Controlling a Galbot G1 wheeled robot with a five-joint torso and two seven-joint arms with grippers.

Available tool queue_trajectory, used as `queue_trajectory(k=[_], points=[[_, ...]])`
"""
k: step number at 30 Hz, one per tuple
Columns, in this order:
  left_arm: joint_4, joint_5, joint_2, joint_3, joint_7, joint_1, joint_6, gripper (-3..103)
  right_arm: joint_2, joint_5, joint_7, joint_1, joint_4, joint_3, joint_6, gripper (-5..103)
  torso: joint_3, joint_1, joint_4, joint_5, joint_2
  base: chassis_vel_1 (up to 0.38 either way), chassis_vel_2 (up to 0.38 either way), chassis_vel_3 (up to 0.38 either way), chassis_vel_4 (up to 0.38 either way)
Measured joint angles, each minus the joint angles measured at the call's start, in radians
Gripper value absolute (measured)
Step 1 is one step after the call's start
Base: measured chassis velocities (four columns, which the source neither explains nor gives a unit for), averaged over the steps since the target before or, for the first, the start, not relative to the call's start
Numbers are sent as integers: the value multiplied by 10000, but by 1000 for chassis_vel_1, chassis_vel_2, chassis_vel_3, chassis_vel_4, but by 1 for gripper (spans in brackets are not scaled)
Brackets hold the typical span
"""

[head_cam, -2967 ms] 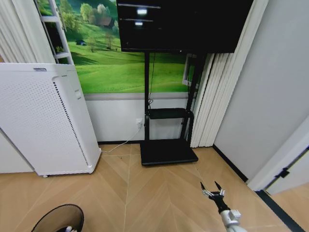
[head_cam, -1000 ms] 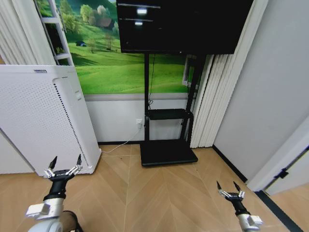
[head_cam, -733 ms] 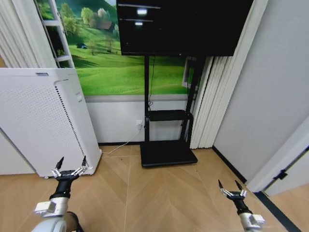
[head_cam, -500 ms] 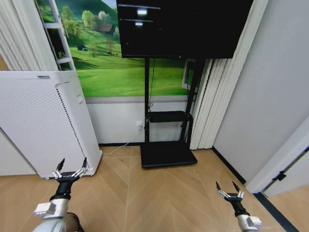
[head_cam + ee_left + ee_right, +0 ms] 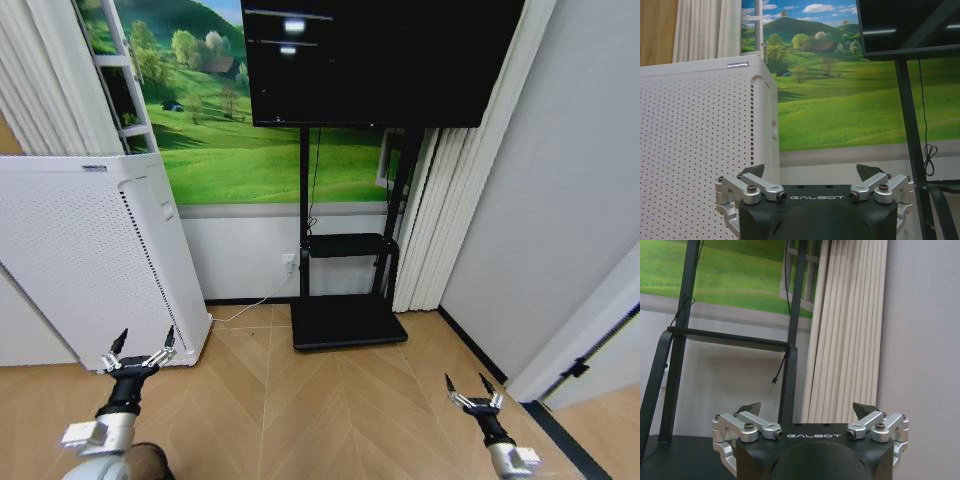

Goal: Pick up the trash bin and place the garbage on the floor into it.

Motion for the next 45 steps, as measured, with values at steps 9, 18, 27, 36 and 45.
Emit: queue_trajectory(k=[9, 18, 27, 36, 45], points=[[-113, -1, -124, -18, -2, 121, 4, 100, 81, 5, 27, -59, 57, 112, 43, 100, 261, 131, -1, 0, 392, 0, 0, 0, 0], [-213, 11, -174, 25, -17, 134, 64, 100, 40, -5, 20, -81, 88, 131, 87, 100, 506, 271, 0, 0, 779, 0, 0, 0, 0], [-238, -3, -136, 40, -49, 111, 168, 100, -49, -19, -48, -49, 35, 51, 98, 100, 753, 403, 0, 0, 1156, 0, 0, 0, 0], [-249, -95, -137, 54, -55, 80, 263, 100, -18, -31, -110, -7, -15, -54, 52, 100, 952, 527, 1, 1, 1481, 0, 0, 0, 0], [-263, -78, -182, 138, -54, 57, 293, 100, -70, -15, -113, -38, -6, -14, 29, 100, 1187, 666, 0, 0, 1853, 0, 0, 0, 0]])
